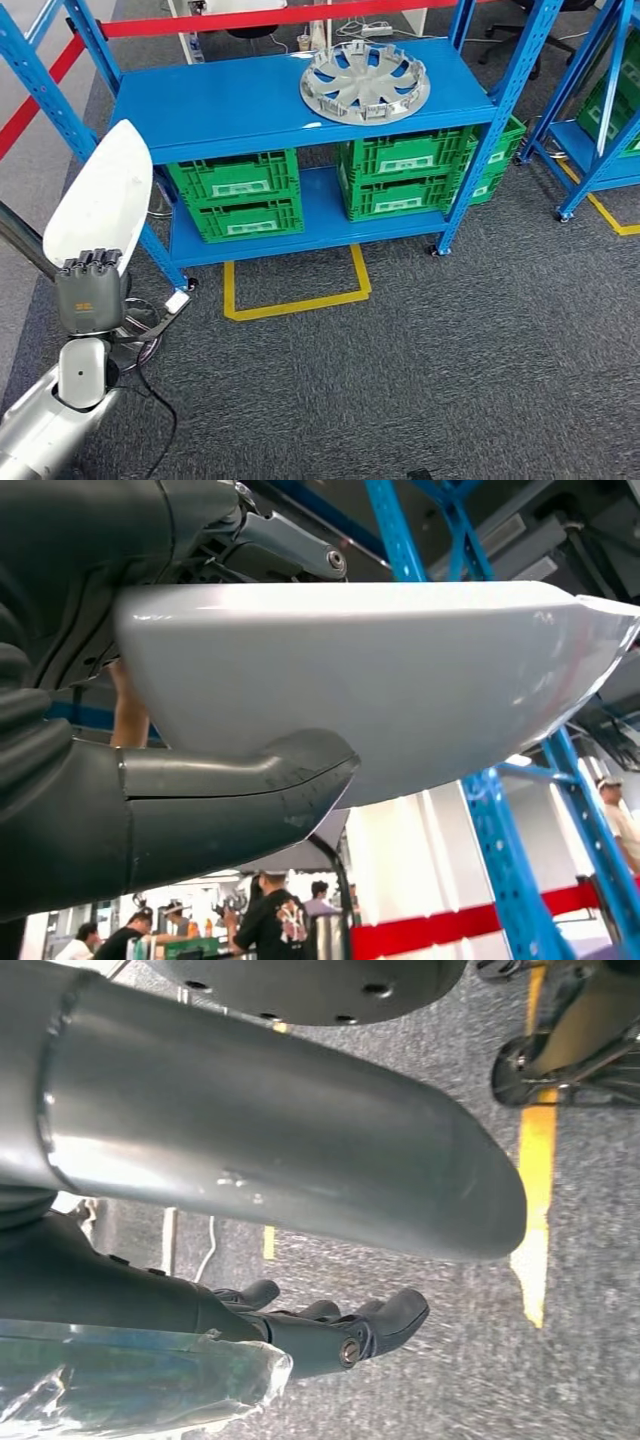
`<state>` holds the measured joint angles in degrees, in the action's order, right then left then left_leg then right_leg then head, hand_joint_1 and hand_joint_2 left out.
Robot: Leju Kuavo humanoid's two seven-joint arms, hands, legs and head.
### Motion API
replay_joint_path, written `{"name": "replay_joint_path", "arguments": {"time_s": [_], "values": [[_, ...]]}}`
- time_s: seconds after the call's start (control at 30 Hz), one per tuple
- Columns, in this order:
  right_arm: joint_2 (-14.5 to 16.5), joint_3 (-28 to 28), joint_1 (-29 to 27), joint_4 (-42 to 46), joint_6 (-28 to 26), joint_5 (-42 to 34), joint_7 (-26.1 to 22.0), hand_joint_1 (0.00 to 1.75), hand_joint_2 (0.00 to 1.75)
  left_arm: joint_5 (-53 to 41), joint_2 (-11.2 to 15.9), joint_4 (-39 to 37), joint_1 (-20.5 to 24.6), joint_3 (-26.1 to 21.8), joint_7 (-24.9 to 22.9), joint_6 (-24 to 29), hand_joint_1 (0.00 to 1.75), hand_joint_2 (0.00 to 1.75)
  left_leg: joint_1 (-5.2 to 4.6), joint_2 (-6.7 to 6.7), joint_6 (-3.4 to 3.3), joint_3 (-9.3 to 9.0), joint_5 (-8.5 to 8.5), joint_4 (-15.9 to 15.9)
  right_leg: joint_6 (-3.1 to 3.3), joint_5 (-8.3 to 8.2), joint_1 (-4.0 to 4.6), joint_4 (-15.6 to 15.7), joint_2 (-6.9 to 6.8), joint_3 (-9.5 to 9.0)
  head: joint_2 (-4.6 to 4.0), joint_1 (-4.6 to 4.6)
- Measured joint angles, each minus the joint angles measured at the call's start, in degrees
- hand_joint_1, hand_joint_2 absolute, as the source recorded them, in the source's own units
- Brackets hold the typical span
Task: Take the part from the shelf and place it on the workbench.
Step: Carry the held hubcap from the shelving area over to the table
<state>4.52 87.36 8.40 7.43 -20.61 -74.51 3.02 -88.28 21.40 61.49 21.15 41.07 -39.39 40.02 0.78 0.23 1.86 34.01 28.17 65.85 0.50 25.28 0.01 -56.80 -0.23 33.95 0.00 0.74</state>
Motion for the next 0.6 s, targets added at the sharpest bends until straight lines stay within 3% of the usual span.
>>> {"name": "replay_joint_path", "arguments": {"time_s": [0.07,0.1,0.17,0.2,0.27,0.33,0.37,0.4,0.43,0.5,0.57,0.6], "values": [[0.11,0.0,0.05,0.0,-0.01,0.1,0.11,0.0,0.0,0.0,-0.02,-0.01,-0.05,-0.6,0.32,0.01,1.33,1.75,-0.18,-0.15,-0.52,-4.78,0.46,-7.18,-0.62,-0.94,0.05,-0.36,0.03,1.03,0.0,-0.06],[0.19,0.0,0.07,0.0,-0.01,0.16,0.18,0.0,0.0,0.0,-0.03,-0.04,-0.11,-0.9,0.47,0.02,1.33,1.75,-0.41,-0.21,-0.88,-5.72,0.87,-9.01,-0.97,-1.49,0.0,-0.35,0.02,1.37,0.0,-0.05],[0.37,0.0,0.0,0.0,-0.01,0.27,0.37,0.0,0.0,0.0,-0.09,-0.15,-0.33,-1.59,0.91,0.02,1.33,1.75,-0.72,-0.14,-1.86,-5.3,0.08,-10.0,-1.67,-2.4,-0.28,-0.17,0.05,2.01,0.0,-0.02],[0.44,0.0,-0.09,0.0,0.01,0.31,0.46,0.0,0.0,0.0,-0.14,-0.2,-0.42,-1.96,1.18,0.02,1.33,1.75,-0.78,-0.03,-2.42,-4.81,-0.58,-10.28,-1.92,-1.85,-0.41,-0.48,0.08,2.59,0.0,-0.03],[0.48,0.0,-0.24,0.01,0.03,0.33,0.59,0.0,0.0,-0.01,-0.29,-0.27,-0.62,-2.68,1.71,0.02,1.33,1.75,-0.74,0.2,-3.46,-3.49,-1.98,-10.73,-2.26,2.2,-0.53,-4.11,0.16,4.4,0.0,-0.18],[0.49,0.0,-0.28,0.02,0.04,0.35,0.63,0.0,0.0,-0.01,-0.46,-0.39,-0.96,-3.46,2.46,0.02,1.33,1.75,-0.91,0.27,-3.87,-1.9,-3.17,-10.67,-2.47,7.47,-0.55,-11.71,0.19,6.51,0.0,-0.31],[0.49,0.0,-0.28,0.02,0.05,0.38,0.64,0.0,0.0,-0.01,-0.58,-0.49,-1.2,-3.89,2.97,0.02,1.33,1.75,-0.98,0.29,-3.87,-1.13,-3.73,-10.63,-2.58,8.69,-0.56,-15.01,0.19,7.03,0.0,-0.32],[0.5,0.0,-0.29,0.02,0.05,0.4,0.67,0.0,0.0,0.0,-0.71,-0.6,-1.43,-4.33,3.4,0.02,1.33,1.75,-1.03,0.32,-3.81,-0.39,-4.25,-10.58,-2.67,8.56,-0.57,-16.68,0.18,6.77,0.0,-0.31],[0.5,0.0,-0.29,0.02,0.06,0.44,0.71,0.0,0.0,0.0,-0.85,-0.72,-1.66,-4.73,3.75,0.02,1.33,1.75,-1.04,0.33,-3.7,0.26,-4.7,-10.51,-2.72,7.33,-0.57,-16.17,0.17,5.52,0.0,-0.34],[0.5,0.0,-0.23,0.02,0.06,0.51,0.78,0.0,0.0,0.0,-1.07,-0.93,-2.09,-5.53,4.26,0.02,1.33,1.75,-1.01,0.33,-3.34,1.31,-5.42,-10.26,-2.69,4.38,-0.62,-9.55,0.16,0.63,0.0,-0.36],[0.5,0.0,-0.06,0.02,0.05,0.64,0.79,0.0,0.0,0.0,-1.19,-1.11,-2.36,-6.52,4.62,0.02,1.33,1.75,-1.07,0.34,-2.77,2.15,-6.12,-9.82,-2.42,3.95,-0.5,-2.04,0.25,-4.18,0.0,-0.36],[0.5,0.0,-0.01,0.02,0.04,0.72,0.8,0.0,0.0,0.0,-1.25,-1.17,-2.44,-6.95,4.73,0.02,1.33,1.75,-1.08,0.36,-2.47,2.49,-6.53,-9.67,-2.21,4.37,-0.37,-0.12,0.31,-5.31,0.0,-0.36]]}}
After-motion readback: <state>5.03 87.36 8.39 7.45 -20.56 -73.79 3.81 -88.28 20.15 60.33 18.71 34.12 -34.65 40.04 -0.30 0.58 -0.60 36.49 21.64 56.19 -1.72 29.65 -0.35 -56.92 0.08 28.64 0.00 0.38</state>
